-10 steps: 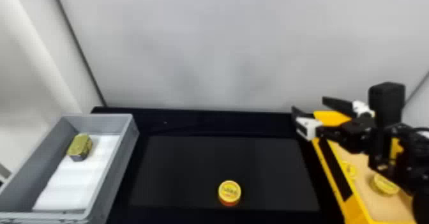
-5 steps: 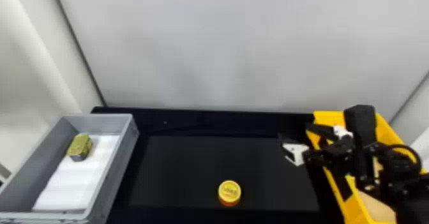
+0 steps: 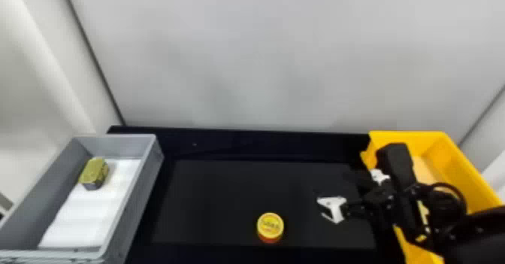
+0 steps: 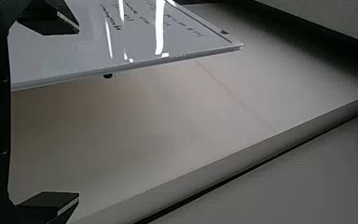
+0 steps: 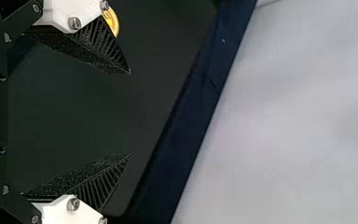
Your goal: Pick up the round yellow can and place it in the yellow rectangular box
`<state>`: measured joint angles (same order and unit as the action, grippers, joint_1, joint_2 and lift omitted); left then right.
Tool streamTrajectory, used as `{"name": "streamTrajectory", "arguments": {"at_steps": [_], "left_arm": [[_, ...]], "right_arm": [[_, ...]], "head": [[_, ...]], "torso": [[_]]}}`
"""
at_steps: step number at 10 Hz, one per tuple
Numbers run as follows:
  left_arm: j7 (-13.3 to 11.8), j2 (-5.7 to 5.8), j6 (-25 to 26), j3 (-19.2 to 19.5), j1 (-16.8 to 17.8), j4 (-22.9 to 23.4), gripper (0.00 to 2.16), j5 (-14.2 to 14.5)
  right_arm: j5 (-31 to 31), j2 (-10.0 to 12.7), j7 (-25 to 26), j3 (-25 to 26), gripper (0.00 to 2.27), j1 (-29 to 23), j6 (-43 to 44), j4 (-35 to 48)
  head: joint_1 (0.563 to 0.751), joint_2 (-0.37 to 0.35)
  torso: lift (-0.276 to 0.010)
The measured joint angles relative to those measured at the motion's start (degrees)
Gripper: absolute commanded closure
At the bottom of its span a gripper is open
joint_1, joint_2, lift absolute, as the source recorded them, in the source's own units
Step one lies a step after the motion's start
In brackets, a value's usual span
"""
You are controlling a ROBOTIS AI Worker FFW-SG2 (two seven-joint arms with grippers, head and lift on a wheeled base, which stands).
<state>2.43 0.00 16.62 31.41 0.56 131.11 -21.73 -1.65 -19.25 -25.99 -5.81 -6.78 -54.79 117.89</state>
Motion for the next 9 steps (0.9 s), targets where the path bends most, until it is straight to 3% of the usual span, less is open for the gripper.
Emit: {"name": "streamTrajectory", "arguments": {"at_steps": [4,7,9], "left_arm": [[-0.1,0.0,0.0,0.0,0.2,-0.2,0.03,-0.2],[-0.2,0.0,0.0,0.0,0.4,-0.3,0.03,-0.4],[-0.3,0.0,0.0,0.0,0.5,-0.5,0.03,-0.4]], "right_arm": [[-7.7,-0.2,-8.7,-3.2,0.18,0.0,4.8,-5.3],[-10.2,-0.9,-9.8,-7.3,0.18,0.7,8.4,-7.2],[-8.4,-0.5,-9.7,-9.3,0.19,1.5,9.4,-7.9]], "head": [[0.686,0.014],[0.686,0.014],[0.686,0.014]], "torso": [[-0.056],[-0.056],[-0.056]]}}
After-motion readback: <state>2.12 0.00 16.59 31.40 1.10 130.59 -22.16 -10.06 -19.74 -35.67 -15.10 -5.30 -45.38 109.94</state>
